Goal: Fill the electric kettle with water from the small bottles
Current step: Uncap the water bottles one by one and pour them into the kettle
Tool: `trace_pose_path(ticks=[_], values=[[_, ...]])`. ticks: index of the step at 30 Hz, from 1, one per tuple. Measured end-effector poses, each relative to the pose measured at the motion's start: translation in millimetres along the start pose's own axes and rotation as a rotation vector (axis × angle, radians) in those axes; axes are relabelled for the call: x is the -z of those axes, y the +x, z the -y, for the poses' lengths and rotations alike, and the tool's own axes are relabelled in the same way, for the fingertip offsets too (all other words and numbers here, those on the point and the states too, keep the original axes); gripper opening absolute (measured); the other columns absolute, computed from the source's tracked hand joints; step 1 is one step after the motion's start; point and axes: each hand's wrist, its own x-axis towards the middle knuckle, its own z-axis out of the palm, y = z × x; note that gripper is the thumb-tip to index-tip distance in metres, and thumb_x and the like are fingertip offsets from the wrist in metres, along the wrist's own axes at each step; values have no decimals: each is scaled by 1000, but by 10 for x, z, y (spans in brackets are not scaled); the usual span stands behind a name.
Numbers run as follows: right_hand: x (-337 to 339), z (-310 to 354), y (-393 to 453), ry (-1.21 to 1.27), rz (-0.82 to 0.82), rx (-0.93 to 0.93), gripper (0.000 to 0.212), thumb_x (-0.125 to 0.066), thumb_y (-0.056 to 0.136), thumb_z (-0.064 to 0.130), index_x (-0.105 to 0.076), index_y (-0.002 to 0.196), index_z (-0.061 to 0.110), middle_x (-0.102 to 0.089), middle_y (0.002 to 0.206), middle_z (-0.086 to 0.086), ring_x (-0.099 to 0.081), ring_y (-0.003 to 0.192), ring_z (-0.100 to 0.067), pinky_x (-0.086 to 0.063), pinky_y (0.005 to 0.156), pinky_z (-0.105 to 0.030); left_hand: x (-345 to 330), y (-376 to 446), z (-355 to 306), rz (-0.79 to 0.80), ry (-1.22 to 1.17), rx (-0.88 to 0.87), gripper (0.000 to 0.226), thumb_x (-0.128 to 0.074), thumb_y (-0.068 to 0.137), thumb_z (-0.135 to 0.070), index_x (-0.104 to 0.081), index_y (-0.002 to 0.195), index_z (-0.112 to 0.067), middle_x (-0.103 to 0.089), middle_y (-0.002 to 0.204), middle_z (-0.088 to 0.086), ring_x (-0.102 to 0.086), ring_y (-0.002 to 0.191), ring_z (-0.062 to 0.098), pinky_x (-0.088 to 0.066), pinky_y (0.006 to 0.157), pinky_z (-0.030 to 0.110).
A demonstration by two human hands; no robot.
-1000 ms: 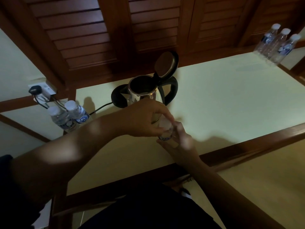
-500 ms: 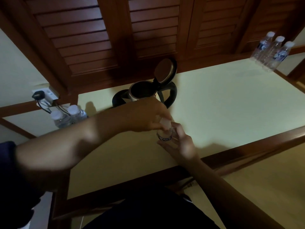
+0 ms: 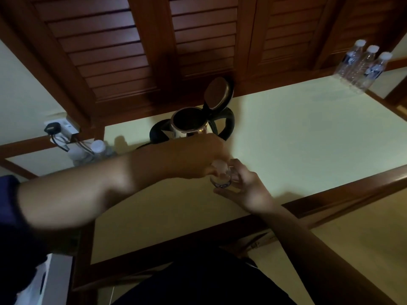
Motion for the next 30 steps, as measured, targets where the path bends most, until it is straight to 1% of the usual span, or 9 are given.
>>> trace_pose_path(ticks=[3, 6, 11, 14, 17, 22, 26, 28, 30], values=[[93, -19, 28, 55, 58, -37, 63, -86, 84, 6, -50, 133, 20, -73, 115, 0, -72, 110, -5, -55, 93, -21, 159, 94, 31, 88, 105, -144, 31, -67, 97, -35, -71, 123, -19, -63, 109, -2, -58, 99, 12, -49, 87, 35], [158, -14, -11, 69, 5, -81, 62, -86, 84, 9, -51, 133, 21, -74, 117, 6, -71, 109, -2, -52, 89, -15, 171, 249, 0, 71, 164, -112, 30, -68, 95, -37, -70, 122, -24, -64, 113, -4, -61, 102, 12, -52, 89, 37], [613, -166, -208, 100, -322, -170, 61, -87, 82, 22, -54, 133, 27, -74, 114, 15, -71, 106, 0, -54, 89, -15, -67, 598, -231, -275, -170, 17, 63, -72, 92, -39, -49, 150, -28, -54, 147, -4, -53, 129, 10, -41, 104, 23], [1028, -355, -311, 87, -483, -200, 63, -85, 84, 27, -54, 138, 22, -73, 116, 14, -71, 104, 2, -56, 90, -16, -340, 1072, -366, -367, -339, 166, 72, -72, 94, -39, -39, 157, -28, -48, 155, -4, -51, 134, 12, -34, 104, 18], [1476, -580, -316, 57, -607, -214, 55, -81, 90, 19, -57, 139, 14, -73, 112, 12, -70, 101, 5, -54, 89, -14, -595, 1699, -421, -339, -406, 246, 75, -71, 93, -43, -36, 159, -28, -44, 159, -1, -47, 141, 17, -36, 113, 26], [2350, -1004, -190, 22, -690, -276, 57, -81, 91, 24, -52, 140, 20, -69, 115, 20, -66, 105, 12, -52, 92, -12, -705, 2849, -491, -287, -325, 317, 79, -67, 93, -45, -30, 161, -27, -35, 164, 4, -40, 146, 28, -39, 117, 45], [3053, -1344, 66, -44, -672, -278, 51, -80, 91, 31, -53, 134, 25, -66, 121, 23, -63, 109, 12, -51, 92, -10, -719, 3744, -547, -241, -229, 398, 79, -60, 96, -50, -24, 163, -27, -25, 169, 4, -34, 149, 31, -37, 118, 45], [3361, -1500, 294, -171, -683, -250, 53, -80, 90, 32, -55, 137, 23, -64, 128, 15, -61, 112, 7, -49, 90, -5, -696, 4146, -528, -245, -202, 421, 79, -58, 97, -53, -23, 163, -26, -22, 170, 5, -32, 151, 30, -35, 119, 45], [3654, -1667, 576, -270, -681, -213, 56, -80, 89, 32, -57, 138, 17, -63, 131, 4, -62, 111, -4, -54, 88, -12, -653, 4502, -473, -255, -198, 437, 80, -59, 97, -54, -24, 163, -25, -23, 170, 7, -30, 152, 30, -34, 120, 48]])
